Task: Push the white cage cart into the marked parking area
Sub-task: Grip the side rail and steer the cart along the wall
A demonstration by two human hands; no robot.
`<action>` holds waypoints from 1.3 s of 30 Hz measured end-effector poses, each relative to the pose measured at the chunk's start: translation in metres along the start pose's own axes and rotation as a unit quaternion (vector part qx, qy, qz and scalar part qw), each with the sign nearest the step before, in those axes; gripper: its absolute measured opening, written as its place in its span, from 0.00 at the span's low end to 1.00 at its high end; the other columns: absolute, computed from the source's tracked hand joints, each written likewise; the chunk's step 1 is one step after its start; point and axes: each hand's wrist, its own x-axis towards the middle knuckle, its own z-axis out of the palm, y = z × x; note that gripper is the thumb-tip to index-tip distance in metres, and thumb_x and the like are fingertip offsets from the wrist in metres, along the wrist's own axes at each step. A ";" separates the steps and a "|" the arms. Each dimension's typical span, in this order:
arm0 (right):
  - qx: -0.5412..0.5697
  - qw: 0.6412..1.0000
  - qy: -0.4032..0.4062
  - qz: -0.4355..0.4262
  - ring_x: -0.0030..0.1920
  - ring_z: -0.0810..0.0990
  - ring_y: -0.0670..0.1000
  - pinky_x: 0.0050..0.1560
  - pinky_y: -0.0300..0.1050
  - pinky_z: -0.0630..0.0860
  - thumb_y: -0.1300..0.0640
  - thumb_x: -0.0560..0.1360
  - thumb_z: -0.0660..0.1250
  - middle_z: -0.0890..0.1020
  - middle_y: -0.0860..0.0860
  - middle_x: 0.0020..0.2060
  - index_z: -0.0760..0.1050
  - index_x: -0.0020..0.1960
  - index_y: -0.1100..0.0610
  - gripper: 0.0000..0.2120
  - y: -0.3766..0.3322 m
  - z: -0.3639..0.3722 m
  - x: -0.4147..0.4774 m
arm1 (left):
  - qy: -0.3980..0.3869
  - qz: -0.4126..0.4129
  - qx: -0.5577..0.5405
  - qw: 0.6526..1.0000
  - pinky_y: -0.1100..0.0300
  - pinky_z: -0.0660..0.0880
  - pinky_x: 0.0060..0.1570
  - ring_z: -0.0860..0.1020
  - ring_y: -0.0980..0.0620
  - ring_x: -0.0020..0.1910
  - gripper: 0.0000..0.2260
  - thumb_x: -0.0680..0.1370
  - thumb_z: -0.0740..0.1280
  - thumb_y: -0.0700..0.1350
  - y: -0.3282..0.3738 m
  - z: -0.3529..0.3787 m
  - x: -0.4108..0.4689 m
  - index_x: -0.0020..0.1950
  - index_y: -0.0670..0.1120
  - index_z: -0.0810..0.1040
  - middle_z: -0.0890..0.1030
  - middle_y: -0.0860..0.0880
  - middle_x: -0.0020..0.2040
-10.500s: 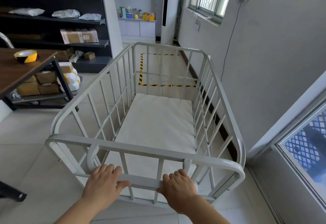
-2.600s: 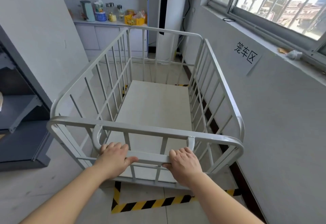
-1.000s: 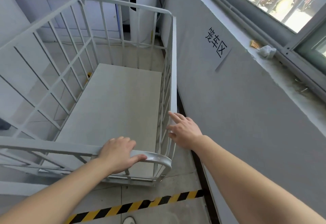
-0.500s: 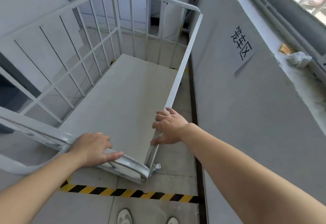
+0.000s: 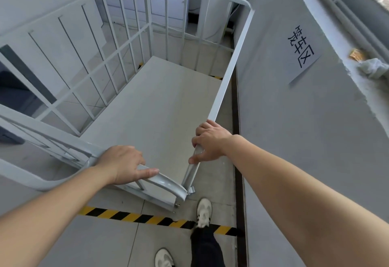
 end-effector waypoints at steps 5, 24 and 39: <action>0.004 1.000 0.004 0.001 0.65 0.63 0.52 0.69 0.49 0.51 0.25 0.67 0.54 0.75 0.51 0.57 0.75 0.60 0.48 0.34 -0.005 0.001 0.000 | -0.014 -0.001 0.008 1.000 0.58 0.65 0.33 0.72 0.57 0.39 0.42 0.63 0.32 0.78 -0.002 -0.001 -0.003 0.35 0.50 0.74 0.74 0.56 0.38; 0.035 0.999 0.013 0.001 0.65 0.61 0.53 0.71 0.52 0.48 0.25 0.66 0.56 0.74 0.52 0.57 0.76 0.57 0.49 0.34 -0.013 -0.002 0.008 | -0.035 -0.019 -0.003 0.999 0.54 0.75 0.43 0.75 0.56 0.44 0.49 0.61 0.31 0.80 -0.020 0.006 -0.004 0.47 0.50 0.81 0.78 0.56 0.44; 0.041 0.999 0.010 0.003 0.66 0.61 0.53 0.71 0.52 0.47 0.25 0.66 0.56 0.74 0.52 0.57 0.75 0.58 0.49 0.34 -0.009 -0.003 0.010 | -0.035 -0.011 -0.004 0.999 0.54 0.74 0.42 0.74 0.57 0.44 0.50 0.61 0.29 0.79 -0.021 0.002 0.000 0.47 0.51 0.81 0.78 0.56 0.43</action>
